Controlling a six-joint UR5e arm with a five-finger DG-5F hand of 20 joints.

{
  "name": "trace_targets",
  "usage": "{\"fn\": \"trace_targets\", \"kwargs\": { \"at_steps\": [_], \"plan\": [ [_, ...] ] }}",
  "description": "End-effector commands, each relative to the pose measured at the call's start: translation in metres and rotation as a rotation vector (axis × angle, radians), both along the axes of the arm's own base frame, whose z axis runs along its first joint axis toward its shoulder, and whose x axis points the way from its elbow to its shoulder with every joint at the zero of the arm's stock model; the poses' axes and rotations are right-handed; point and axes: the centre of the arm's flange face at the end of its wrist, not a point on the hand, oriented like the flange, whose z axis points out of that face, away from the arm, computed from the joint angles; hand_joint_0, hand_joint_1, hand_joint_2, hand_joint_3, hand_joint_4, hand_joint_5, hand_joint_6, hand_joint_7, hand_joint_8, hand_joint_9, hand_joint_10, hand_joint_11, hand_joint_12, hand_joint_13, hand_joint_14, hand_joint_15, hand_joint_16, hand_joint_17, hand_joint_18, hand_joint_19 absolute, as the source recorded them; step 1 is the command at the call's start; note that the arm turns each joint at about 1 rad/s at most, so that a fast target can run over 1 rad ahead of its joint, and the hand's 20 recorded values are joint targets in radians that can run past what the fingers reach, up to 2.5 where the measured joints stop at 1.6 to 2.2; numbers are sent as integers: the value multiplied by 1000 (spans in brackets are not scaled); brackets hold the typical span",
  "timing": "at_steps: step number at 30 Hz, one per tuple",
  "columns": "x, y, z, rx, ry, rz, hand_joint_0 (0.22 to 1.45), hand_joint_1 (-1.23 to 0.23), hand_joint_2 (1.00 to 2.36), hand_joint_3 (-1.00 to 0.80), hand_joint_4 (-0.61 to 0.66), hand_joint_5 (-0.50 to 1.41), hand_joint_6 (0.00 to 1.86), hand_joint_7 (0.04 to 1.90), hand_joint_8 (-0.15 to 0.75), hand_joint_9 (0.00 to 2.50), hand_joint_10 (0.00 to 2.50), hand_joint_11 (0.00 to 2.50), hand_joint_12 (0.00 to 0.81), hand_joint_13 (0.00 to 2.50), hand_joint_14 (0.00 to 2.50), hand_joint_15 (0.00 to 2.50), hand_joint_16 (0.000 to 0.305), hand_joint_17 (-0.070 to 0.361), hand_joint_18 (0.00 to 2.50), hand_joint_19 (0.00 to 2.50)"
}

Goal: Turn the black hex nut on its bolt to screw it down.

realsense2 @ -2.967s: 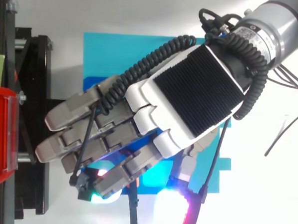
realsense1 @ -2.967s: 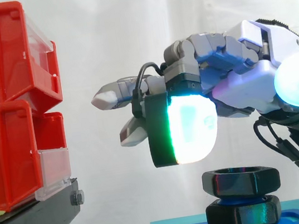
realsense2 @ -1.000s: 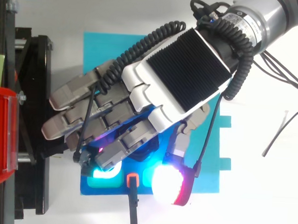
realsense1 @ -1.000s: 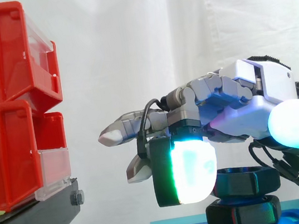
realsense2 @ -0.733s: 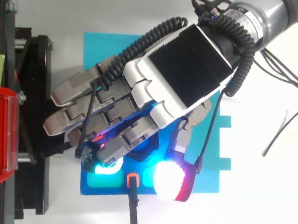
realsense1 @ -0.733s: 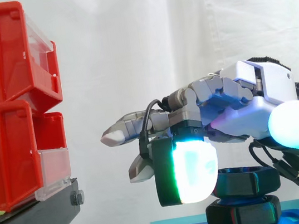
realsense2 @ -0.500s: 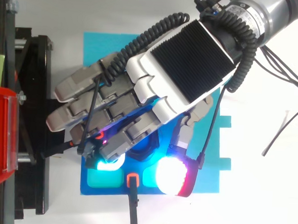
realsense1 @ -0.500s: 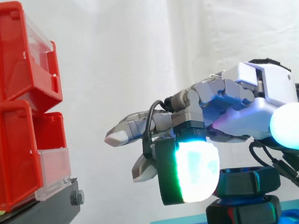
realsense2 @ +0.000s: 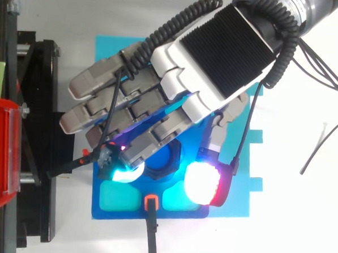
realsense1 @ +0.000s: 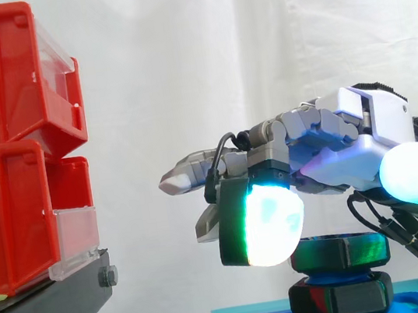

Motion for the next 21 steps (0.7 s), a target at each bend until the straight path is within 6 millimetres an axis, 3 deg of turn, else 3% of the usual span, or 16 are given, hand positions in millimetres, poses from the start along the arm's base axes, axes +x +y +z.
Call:
{"fn": "trace_targets", "kwargs": {
  "at_steps": [1, 21],
  "plan": [
    [-2, -5, 0, 4, 7, 4, 442, -327, 1000, -500, 128, -177, 631, 1031, 213, 627, 9, 294, 119, 363, 4, 125, 13, 28, 0, 337],
    [-11, -40, 5, -6, -25, 28, 440, -325, 1000, -500, 128, -174, 618, 1048, 216, 631, 9, 295, 122, 364, 5, 125, 13, 29, 0, 336]
  ]
}}
